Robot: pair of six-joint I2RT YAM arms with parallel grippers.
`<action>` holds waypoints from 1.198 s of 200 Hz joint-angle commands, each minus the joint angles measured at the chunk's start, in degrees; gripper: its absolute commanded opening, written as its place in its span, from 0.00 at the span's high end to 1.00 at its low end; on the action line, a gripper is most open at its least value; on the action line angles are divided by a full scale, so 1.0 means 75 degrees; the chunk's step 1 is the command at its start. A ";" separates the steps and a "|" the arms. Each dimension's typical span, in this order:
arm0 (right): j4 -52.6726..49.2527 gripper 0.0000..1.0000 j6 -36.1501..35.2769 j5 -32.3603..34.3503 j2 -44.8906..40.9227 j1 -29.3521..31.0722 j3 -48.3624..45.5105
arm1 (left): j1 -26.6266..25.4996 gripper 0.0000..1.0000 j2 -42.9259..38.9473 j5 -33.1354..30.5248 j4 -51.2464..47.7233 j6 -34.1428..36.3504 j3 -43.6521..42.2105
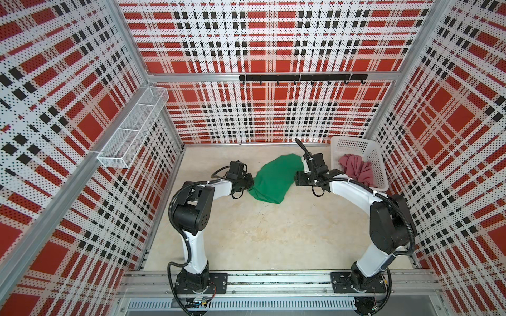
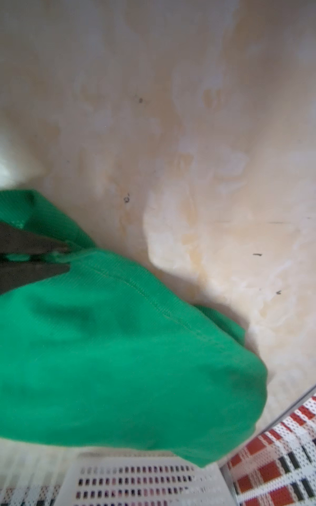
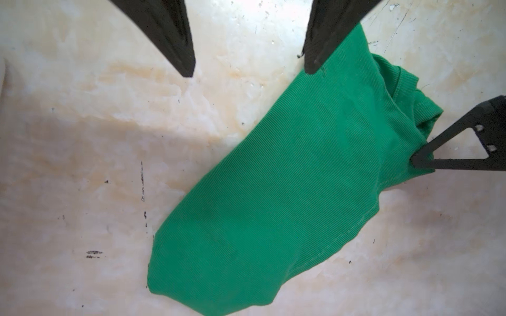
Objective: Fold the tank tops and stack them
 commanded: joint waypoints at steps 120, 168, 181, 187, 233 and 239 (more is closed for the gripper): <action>0.0782 0.85 0.0435 -0.0168 0.1164 0.0151 -0.0914 | -0.2562 1.00 -0.3875 -0.0688 0.0425 -0.0947 -0.3845; -0.0668 0.77 0.0403 0.0539 -0.1009 0.0138 -0.1543 | -0.4252 1.00 -0.4067 -0.0607 0.1289 -0.1026 -0.3746; -0.0927 0.65 0.0178 0.0571 -0.0924 0.0240 -0.0941 | -0.4397 1.00 -0.4262 -0.0407 0.1223 -0.0704 -0.3726; -0.1022 0.59 0.0017 0.0646 -0.0800 0.0314 -0.0629 | -0.4443 1.00 -0.4405 -0.0370 0.1055 -0.0535 -0.3751; -0.1523 0.35 -0.1065 0.0857 0.0868 0.0512 0.1782 | -0.4466 1.00 -0.5838 -0.0857 0.0184 -0.0491 -0.4869; -0.1442 0.35 -0.1170 0.0835 0.1153 0.0638 0.2064 | -0.4447 1.00 -0.5933 -0.0898 0.0244 -0.0564 -0.4986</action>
